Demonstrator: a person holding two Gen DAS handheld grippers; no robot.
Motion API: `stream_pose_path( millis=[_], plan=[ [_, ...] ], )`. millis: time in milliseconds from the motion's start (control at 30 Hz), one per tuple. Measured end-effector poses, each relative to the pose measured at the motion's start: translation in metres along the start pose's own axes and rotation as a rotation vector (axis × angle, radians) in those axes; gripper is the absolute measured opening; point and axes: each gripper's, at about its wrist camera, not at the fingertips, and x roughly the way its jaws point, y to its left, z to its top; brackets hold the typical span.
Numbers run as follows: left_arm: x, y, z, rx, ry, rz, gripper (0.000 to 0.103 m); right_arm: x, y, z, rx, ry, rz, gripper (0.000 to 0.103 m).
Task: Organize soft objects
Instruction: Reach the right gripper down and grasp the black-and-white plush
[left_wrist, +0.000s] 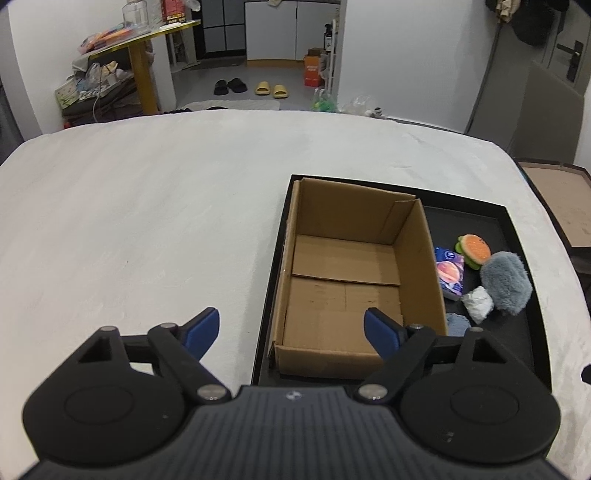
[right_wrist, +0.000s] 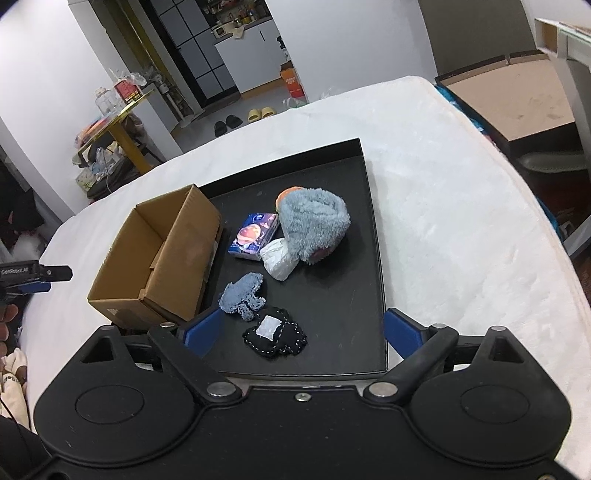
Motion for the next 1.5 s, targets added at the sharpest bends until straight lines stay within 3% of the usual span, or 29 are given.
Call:
stream_pose_path(
  millis=[633, 1033, 1433, 1500],
  plan=[
    [0.045, 0.017, -0.011, -0.057, 0.073, 0.056, 0.058, 0.038, -0.012, -0.02, -0.031, 0.048, 0.023, 0.08],
    [0.056, 0.026, -0.016, -0.091, 0.08, 0.018, 0.044, 0.066, -0.005, -0.028, -0.059, 0.084, 0.03, 0.071],
    [0.075, 0.035, -0.012, -0.114, 0.106, -0.018, 0.031, 0.102, 0.027, -0.021, -0.164, 0.125, 0.067, 0.067],
    [0.078, 0.035, -0.011, -0.115, 0.106, -0.025, 0.03, 0.107, 0.031, -0.022, -0.18, 0.135, 0.064, 0.061]
  ],
)
